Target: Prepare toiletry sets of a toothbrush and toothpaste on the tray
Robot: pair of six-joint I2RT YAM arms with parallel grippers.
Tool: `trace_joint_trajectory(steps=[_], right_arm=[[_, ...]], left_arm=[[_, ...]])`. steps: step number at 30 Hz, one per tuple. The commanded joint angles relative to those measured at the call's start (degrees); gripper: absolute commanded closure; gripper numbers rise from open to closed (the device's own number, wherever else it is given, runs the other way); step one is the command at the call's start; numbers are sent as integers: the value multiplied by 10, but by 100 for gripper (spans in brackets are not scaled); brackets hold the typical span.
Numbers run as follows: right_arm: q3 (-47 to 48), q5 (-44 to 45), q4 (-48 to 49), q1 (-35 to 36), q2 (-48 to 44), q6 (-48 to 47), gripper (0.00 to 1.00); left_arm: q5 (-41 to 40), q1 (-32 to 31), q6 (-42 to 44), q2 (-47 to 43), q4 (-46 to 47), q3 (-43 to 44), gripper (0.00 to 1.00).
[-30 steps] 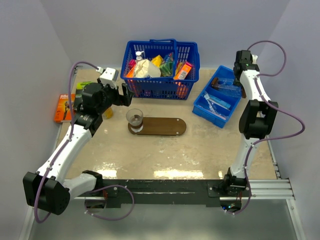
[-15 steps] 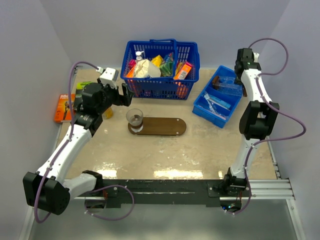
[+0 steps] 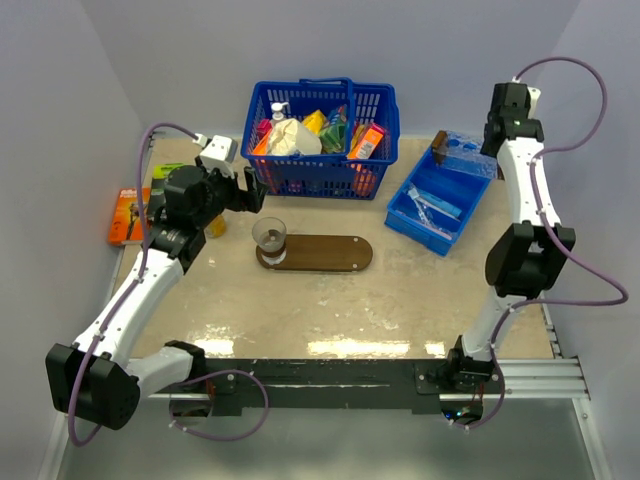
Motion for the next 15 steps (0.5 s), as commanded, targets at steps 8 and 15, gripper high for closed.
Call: trace_joint_trajectory(steps=[8, 15], right_arm=[[-104, -166, 87, -4, -163, 29, 100], [-169, -230, 90, -2, -237, 37, 100]], left_arm=[[-7, -2, 5, 1, 21, -3, 13], [0, -2, 4, 6, 20, -3, 13]])
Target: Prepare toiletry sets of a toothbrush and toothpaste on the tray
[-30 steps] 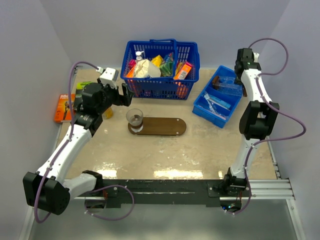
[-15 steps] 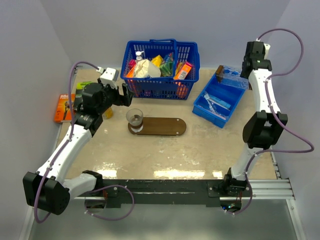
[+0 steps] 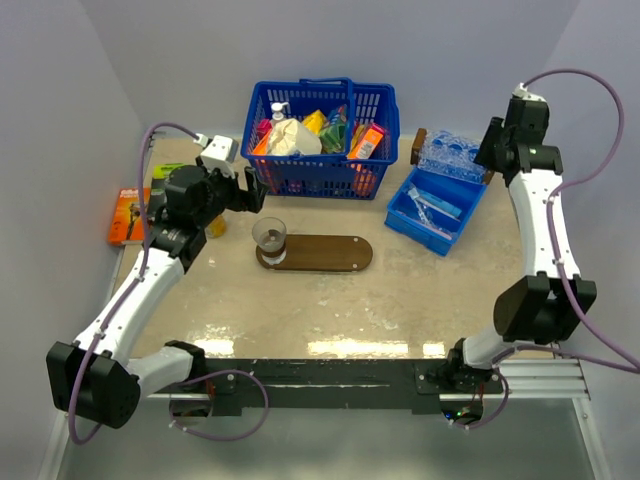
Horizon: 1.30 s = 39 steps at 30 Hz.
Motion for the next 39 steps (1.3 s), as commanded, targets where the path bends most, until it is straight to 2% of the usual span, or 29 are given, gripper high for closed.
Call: trace_joint_trajectory(steps=[1, 2, 6, 11, 17, 28, 39], right_arm=[[-25, -76, 54, -2, -62, 24, 100], [-36, -117, 66, -1, -82, 29, 100], [-103, -182, 95, 29, -110, 58, 100], [-119, -160, 87, 112, -125, 64, 100], [-131, -166, 67, 178, -128, 73, 100], [-178, -151, 54, 256, -128, 117, 100], [-272, -106, 94, 320, -136, 199, 100]], left_arm=[[1, -3, 4, 5, 21, -2, 13], [1, -3, 4, 6, 21, -2, 13], [-4, -3, 6, 9, 19, -2, 14], [-26, -4, 13, 2, 18, -4, 14], [-41, -4, 17, -7, 27, -11, 14], [-52, -5, 19, -13, 30, -17, 14], [-62, -5, 20, -13, 30, -17, 14]])
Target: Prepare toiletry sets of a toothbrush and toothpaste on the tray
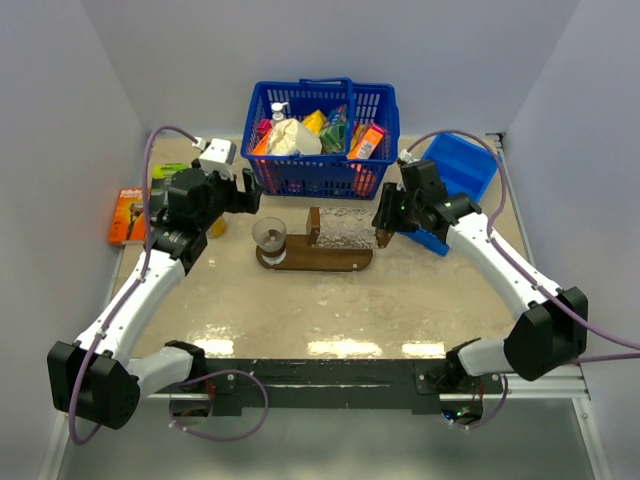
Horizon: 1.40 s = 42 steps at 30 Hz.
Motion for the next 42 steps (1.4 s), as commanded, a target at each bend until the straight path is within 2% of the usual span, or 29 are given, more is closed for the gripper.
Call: trace_joint_trajectory(steps=[1, 11, 30, 42], right_arm=[[-8, 31, 40, 26, -16, 49, 100], [-17, 61, 69, 61, 4, 90, 100], [-15, 173, 39, 126, 52, 131, 100], [-21, 198, 51, 146, 70, 146, 100]], left_arm=[[-9, -3, 9, -13, 30, -1, 14], [-13, -5, 11, -10, 24, 2, 14], [-15, -5, 12, -9, 21, 6, 14], [-14, -5, 12, -9, 19, 7, 14]])
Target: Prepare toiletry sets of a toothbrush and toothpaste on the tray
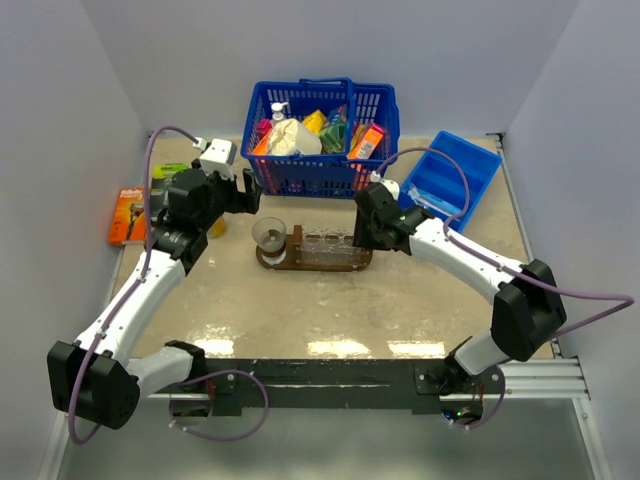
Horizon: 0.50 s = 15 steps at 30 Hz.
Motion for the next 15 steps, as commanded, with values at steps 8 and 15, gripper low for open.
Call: trace_joint_trajectory(steps=[8, 15], right_arm=[[21, 46, 35, 17, 13, 20, 100], [31, 53, 42, 26, 32, 16, 100]], left_arm=[[-4, -1, 9, -10, 19, 8, 13], [-7, -2, 10, -9, 18, 7, 13]])
